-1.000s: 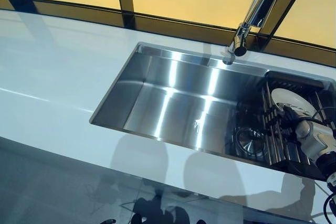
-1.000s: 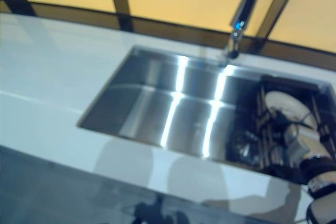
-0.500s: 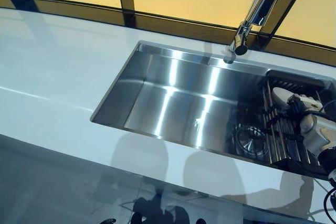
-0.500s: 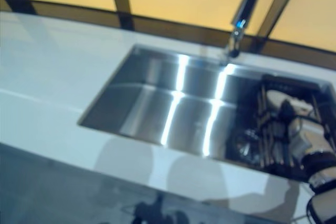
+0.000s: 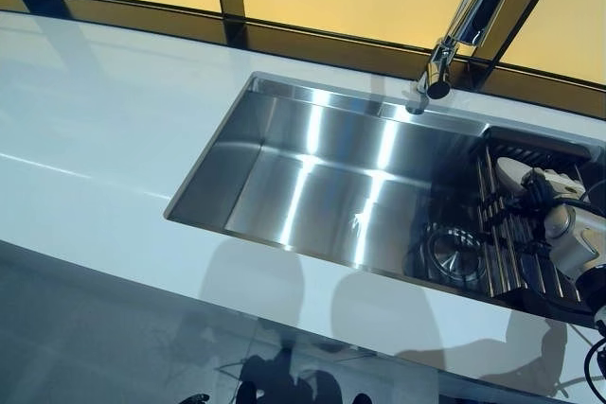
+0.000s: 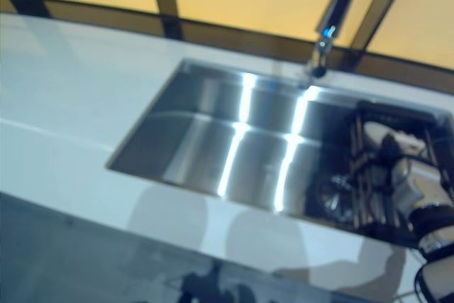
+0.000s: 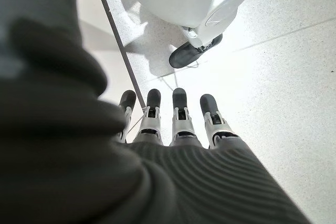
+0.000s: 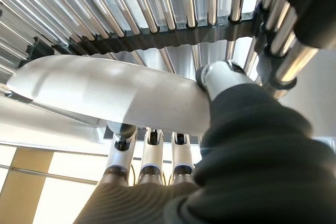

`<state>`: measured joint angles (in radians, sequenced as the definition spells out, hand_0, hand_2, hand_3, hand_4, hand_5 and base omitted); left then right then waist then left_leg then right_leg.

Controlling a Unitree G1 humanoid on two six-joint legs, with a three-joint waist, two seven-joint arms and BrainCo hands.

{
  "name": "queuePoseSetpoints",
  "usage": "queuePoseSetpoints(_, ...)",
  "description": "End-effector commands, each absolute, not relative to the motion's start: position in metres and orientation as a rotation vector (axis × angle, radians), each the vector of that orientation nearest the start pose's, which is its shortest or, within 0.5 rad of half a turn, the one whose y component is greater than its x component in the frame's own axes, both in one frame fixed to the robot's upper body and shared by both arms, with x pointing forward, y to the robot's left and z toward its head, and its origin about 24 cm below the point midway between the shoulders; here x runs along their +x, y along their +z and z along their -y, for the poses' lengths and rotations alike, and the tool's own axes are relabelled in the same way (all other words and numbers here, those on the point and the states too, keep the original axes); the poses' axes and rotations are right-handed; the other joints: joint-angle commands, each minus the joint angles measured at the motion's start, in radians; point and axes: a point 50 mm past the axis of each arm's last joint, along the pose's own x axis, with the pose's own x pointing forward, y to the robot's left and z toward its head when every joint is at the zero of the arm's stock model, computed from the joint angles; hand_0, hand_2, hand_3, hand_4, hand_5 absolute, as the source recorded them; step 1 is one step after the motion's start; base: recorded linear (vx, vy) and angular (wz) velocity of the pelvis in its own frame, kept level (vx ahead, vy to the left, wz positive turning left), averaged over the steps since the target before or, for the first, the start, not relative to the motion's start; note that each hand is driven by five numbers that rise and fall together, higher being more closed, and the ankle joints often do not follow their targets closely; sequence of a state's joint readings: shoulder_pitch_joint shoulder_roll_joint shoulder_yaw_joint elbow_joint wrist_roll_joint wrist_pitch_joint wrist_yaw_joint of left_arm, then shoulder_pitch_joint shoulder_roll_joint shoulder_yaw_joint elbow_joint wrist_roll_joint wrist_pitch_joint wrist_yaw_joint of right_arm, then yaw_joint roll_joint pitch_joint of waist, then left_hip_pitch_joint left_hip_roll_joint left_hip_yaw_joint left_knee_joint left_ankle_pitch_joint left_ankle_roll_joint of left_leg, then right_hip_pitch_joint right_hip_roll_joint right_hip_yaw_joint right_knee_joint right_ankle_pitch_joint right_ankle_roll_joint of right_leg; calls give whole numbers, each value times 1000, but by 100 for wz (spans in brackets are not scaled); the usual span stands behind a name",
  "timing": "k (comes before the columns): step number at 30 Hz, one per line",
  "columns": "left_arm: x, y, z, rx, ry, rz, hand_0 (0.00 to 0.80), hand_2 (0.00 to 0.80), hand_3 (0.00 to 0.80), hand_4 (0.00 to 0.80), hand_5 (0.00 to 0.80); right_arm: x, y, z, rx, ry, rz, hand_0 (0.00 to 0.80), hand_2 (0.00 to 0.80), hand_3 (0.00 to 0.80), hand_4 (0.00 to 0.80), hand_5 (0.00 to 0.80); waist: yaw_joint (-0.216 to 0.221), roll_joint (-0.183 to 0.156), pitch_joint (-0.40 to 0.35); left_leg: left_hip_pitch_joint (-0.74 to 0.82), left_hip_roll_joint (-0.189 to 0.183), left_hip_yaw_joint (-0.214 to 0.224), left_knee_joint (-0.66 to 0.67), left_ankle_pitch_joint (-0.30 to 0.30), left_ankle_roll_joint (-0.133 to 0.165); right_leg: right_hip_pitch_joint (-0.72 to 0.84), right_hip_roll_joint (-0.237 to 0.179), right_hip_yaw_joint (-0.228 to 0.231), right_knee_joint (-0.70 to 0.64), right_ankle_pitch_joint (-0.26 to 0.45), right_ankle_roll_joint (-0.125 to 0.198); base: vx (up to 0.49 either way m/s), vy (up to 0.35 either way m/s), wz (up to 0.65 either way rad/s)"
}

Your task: Take plates into dishwasher

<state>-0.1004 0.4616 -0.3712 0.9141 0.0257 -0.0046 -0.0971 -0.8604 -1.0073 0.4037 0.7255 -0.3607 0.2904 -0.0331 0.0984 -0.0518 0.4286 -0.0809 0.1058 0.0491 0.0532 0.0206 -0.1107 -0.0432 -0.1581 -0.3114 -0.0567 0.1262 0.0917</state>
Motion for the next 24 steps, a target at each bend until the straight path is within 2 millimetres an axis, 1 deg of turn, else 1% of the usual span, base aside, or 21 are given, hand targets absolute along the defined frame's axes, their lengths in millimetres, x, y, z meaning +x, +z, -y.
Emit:
queuePoseSetpoints(1,171,-112,-261,605,-241,-926,0,0,0,0,0,328,252,383,-1409,-632,-231,800,800,800,800,800,3,-23,-35,-26,-52,63,-5,-24,96,-30,86,36,149,-143,-47,0,0,0)
queuePoseSetpoints(6,169,-113,-261,608,-245,-930,0,0,0,0,0,325,259,386,-1364,-668,-192,800,800,800,800,800,0,-30,-44,-20,-54,68,-1,-32,100,-24,88,44,142,-140,-46,0,0,0)
queuePoseSetpoints(12,165,-115,-260,611,-246,-943,0,0,0,0,0,322,262,387,-1235,-688,-128,800,800,800,800,800,-10,-44,-59,-10,-59,83,13,-50,108,-15,90,61,132,-131,-41,-1,40,-3)
queuePoseSetpoints(18,162,-117,-260,612,-240,-953,0,0,0,0,0,320,259,387,-1111,-681,-77,800,800,800,800,800,-17,-56,-73,5,-64,93,10,-57,115,-2,90,78,116,-116,-29,2,57,-7)
queuePoseSetpoints(24,160,-119,-262,612,-227,-968,0,0,0,0,0,322,257,381,-959,-657,-12,800,800,800,800,800,-27,-63,-93,17,-73,101,-15,-57,122,-7,87,89,103,-101,-17,-24,64,-7)
